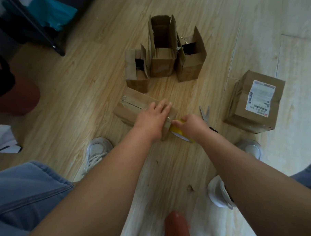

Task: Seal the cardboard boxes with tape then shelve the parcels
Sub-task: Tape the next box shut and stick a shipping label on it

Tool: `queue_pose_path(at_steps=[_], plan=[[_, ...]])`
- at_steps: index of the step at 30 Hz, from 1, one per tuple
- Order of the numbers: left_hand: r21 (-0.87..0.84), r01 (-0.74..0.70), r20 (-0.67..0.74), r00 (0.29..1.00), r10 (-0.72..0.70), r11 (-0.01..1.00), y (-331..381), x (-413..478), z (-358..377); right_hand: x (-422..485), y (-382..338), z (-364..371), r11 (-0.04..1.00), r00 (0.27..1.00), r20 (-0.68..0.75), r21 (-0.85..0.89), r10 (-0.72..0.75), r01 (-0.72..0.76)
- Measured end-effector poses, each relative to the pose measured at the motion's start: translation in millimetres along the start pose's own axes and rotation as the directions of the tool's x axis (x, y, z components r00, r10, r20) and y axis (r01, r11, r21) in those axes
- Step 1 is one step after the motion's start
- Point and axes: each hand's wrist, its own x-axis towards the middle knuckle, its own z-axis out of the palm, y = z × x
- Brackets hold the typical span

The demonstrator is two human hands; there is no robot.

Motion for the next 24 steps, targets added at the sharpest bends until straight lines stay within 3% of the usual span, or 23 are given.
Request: queue_pose_path(at_steps=[4,8,16,24], plan=[[0.133,-0.032,0.085,0.996,0.021,0.991,4.9,15.4,-5.6,-2.0,1.3,-2.5,0.998,1.0,0.015,0.062,-0.023,0.022],[0.132,-0.022,0.111,0.994,0.008,0.991,4.8,20.8,-6.9,-0.6,6.8,-9.1,0.998,0.997,0.063,0.044,-0.049,0.047],[-0.09,0.031,-0.014,0.999,-0.033,0.995,-16.0,-1.7,-11.7,-19.8,1.9,-40.2,0.991,0.986,0.096,0.035,-0.135,0.132],[-0.414,0.006,-0.106,0.993,-0.055,0.91,-17.5,-26.2,-39.1,-83.7,-32.7,-87.6,0.935,0.961,-0.114,0.226,-0.254,0.274]])
